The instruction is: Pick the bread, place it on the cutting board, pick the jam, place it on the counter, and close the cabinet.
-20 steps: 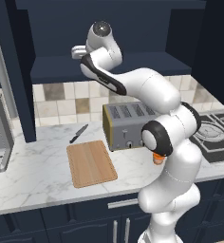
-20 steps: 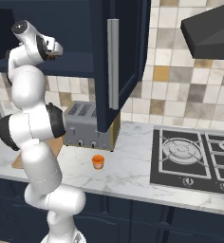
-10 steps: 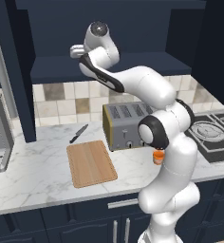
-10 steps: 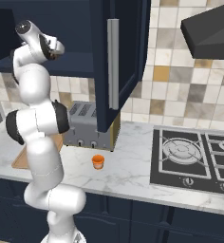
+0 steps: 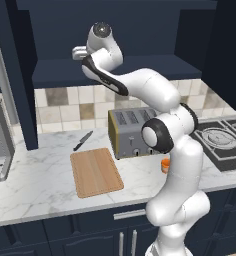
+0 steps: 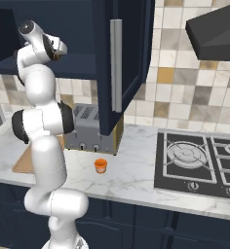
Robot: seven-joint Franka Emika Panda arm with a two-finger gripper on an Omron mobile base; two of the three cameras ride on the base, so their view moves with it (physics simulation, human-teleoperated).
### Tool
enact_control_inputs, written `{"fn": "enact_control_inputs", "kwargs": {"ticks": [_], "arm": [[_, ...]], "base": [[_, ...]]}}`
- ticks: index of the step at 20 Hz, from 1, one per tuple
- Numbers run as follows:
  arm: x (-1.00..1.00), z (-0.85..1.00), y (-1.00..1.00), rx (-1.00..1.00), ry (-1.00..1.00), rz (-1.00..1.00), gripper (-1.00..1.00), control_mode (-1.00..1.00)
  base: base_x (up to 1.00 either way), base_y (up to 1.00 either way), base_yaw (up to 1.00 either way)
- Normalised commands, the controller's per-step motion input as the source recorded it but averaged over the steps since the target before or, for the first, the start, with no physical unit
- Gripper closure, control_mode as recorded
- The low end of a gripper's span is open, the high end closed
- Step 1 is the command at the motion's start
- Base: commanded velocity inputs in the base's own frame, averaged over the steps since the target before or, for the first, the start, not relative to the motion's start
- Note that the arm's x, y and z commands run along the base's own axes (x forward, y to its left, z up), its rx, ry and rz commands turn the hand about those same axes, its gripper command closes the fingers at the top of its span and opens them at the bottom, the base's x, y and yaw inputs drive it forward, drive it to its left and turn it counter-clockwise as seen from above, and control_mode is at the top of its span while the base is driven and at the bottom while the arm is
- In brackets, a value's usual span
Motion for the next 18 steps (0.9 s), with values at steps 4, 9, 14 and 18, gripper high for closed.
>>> {"fn": "enact_control_inputs", "kwargs": {"ticks": [4,9,14,18], "arm": [[0.05,-0.07,0.02,0.00,0.00,0.00,1.00,-1.00],[-0.11,-0.02,0.00,0.00,0.00,0.00,1.00,-1.00],[-0.34,0.00,0.00,0.00,0.00,0.00,1.00,-1.00],[-0.48,-0.01,0.00,0.00,0.00,0.00,1.00,-1.00]], "base": [[0.00,0.00,0.00],[0.00,0.00,0.00],[0.00,0.00,0.00],[0.00,0.00,0.00]]}}
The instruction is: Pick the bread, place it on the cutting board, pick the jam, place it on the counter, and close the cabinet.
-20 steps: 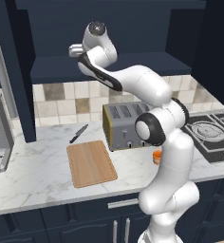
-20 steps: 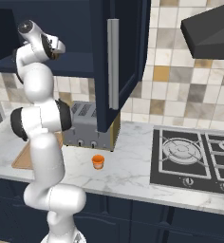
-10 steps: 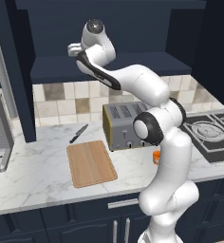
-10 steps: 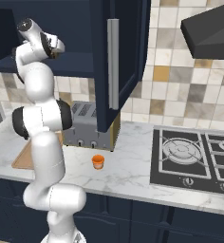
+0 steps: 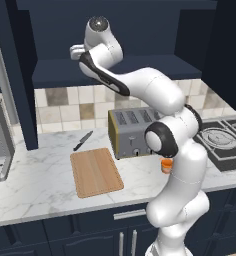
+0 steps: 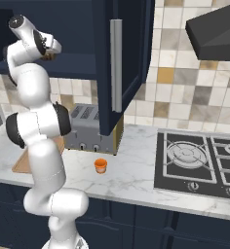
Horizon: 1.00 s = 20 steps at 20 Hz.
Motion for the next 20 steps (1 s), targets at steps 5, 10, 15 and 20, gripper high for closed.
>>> {"fn": "enact_control_inputs", "kwargs": {"ticks": [5,10,15,20], "arm": [[-0.55,0.00,0.00,0.00,0.00,0.00,1.00,-1.00],[-0.66,0.00,0.00,0.00,0.00,0.00,1.00,-1.00],[-0.70,-0.01,0.00,0.00,0.00,0.00,1.00,-1.00],[-0.67,-0.03,0.00,0.00,0.01,0.00,1.00,-1.00]], "base": [[0.00,0.00,0.00],[0.00,0.00,0.00],[0.00,0.00,0.00],[0.00,0.00,0.00]]}}
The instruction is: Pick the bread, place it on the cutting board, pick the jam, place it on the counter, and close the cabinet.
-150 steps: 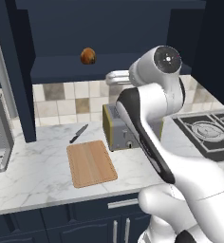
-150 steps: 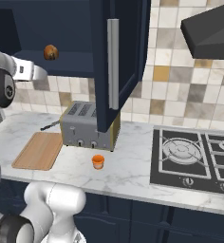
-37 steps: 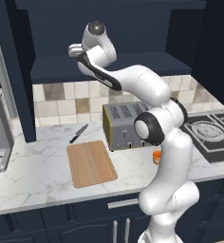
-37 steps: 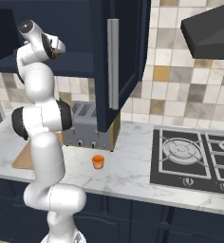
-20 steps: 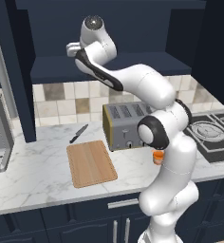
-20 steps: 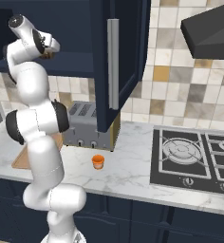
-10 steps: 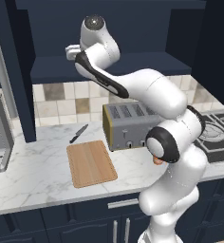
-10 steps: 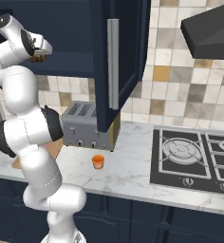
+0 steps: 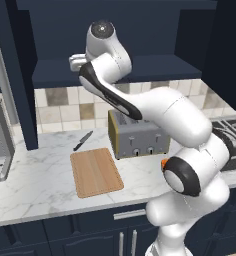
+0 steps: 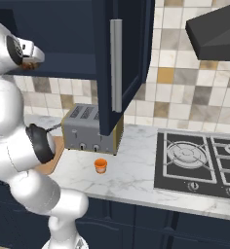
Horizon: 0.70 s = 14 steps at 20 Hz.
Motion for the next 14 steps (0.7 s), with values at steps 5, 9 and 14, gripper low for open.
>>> {"fn": "enact_control_inputs", "kwargs": {"ticks": [5,9,14], "arm": [[-0.64,-0.12,0.00,0.00,0.04,0.00,1.00,-1.00],[-0.54,-0.16,0.00,0.00,0.10,0.00,1.00,-1.00],[-0.43,-0.25,0.00,0.00,0.12,0.00,1.00,-1.00]], "base": [[0.00,0.00,0.00],[0.00,0.00,0.00],[0.00,0.00,0.00]]}}
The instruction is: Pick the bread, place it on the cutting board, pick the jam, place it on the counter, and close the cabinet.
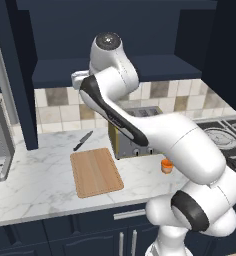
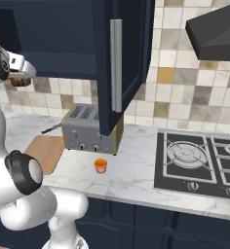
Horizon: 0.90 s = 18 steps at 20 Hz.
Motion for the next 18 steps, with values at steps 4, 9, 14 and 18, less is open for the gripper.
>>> {"fn": "enact_control_inputs", "kwargs": {"ticks": [4,9,14,18], "arm": [[-0.16,-0.37,-0.01,0.00,0.08,0.00,1.00,-1.00],[0.00,-0.48,-0.01,0.00,0.01,0.00,1.00,-1.00],[0.00,-0.46,0.00,0.00,0.06,0.00,1.00,-1.00],[0.00,-0.49,-0.01,0.00,0.13,0.00,1.00,-1.00]], "base": [[0.00,0.00,0.00],[0.00,0.00,0.00],[0.00,0.00,0.00],[0.00,0.00,0.00]]}}
